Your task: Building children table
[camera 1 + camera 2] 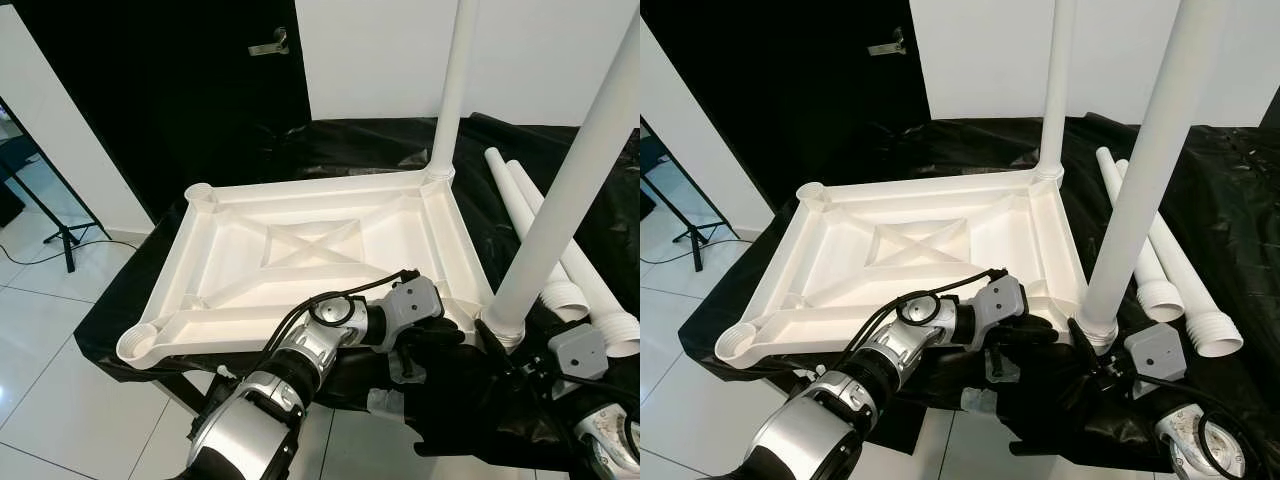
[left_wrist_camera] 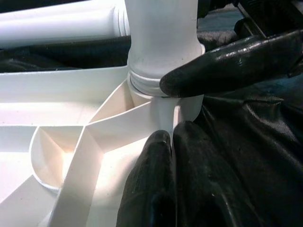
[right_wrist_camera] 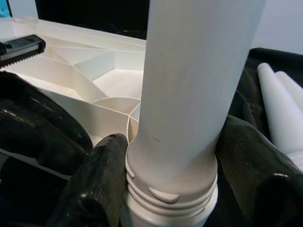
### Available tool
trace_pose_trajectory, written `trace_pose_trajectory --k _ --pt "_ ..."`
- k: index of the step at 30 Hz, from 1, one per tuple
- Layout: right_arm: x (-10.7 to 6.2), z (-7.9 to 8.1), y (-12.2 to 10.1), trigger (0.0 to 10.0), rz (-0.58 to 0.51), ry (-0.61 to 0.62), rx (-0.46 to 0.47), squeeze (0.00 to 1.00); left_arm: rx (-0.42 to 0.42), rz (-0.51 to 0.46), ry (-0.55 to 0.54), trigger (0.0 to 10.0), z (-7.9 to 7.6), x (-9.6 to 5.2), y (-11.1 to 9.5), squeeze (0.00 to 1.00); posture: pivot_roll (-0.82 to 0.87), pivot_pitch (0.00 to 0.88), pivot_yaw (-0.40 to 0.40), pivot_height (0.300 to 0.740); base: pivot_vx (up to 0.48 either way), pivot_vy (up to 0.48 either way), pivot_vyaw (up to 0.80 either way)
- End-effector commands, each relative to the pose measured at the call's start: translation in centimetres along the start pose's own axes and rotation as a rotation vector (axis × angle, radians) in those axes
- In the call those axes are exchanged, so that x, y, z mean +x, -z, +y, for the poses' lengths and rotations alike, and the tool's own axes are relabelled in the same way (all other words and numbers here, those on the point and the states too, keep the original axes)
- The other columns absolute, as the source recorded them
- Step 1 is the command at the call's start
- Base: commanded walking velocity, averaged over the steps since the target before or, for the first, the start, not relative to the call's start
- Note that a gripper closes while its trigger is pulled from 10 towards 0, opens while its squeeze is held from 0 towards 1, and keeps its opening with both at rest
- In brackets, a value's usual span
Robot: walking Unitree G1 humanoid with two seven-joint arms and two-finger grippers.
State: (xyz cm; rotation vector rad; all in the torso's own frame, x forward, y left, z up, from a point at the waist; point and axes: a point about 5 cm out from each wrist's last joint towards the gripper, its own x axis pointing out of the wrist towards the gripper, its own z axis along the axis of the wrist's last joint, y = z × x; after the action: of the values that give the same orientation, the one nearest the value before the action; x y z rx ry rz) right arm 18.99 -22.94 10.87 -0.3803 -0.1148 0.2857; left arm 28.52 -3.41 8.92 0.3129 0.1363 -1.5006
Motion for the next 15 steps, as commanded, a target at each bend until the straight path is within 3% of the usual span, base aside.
trace_pose_trajectory --k 1,8,9,11,13,14,15 --pt "-0.4 -0.7 0.2 0.0 0.014 0.021 0.009 0.0 -0.192 0.208 0.008 10.0 -3.3 -0.1 5.8 0.0 0.0 0.0 0.098 0.74 0.0 0.0 0.0" --pt "-0.6 0.7 0.7 0.0 0.044 0.024 0.153 0.0 -0.191 0.207 0.009 10.0 -3.2 -0.1 5.7 0.0 0.01 0.0 0.095 0.74 0.0 0.0 0.0" --pt "-0.5 1.4 0.5 0.0 0.042 0.079 0.208 0.0 -0.19 0.208 0.006 10.0 -3.1 -0.2 5.7 0.0 0.01 0.0 0.095 0.74 0.0 0.0 0.0" --pt "-0.5 1.8 -0.1 0.0 0.08 0.29 0.225 0.0 -0.19 0.21 0.0 10.0 -3.0 -0.4 5.8 0.0 0.02 0.0 0.091 0.74 0.0 0.0 0.0" --pt "-0.5 1.8 -0.1 0.0 0.08 0.29 0.225 0.0 -0.19 0.21 0.0 10.0 -3.0 -0.4 5.8 0.0 0.02 0.0 0.091 0.74 0.0 0.0 0.0" --pt "-0.5 1.9 -0.2 0.0 0.1 0.35 0.221 0.0 -0.191 0.211 -0.003 10.0 -3.0 -0.4 5.8 0.0 0.02 0.0 0.09 0.74 0.0 0.0 0.0" --pt "-0.8 2.9 -0.2 0.0 0.125 0.355 0.198 0.0 -0.192 0.212 -0.005 10.0 -3.0 -0.5 5.9 0.0 0.02 0.0 0.089 0.74 0.0 0.0 0.0"
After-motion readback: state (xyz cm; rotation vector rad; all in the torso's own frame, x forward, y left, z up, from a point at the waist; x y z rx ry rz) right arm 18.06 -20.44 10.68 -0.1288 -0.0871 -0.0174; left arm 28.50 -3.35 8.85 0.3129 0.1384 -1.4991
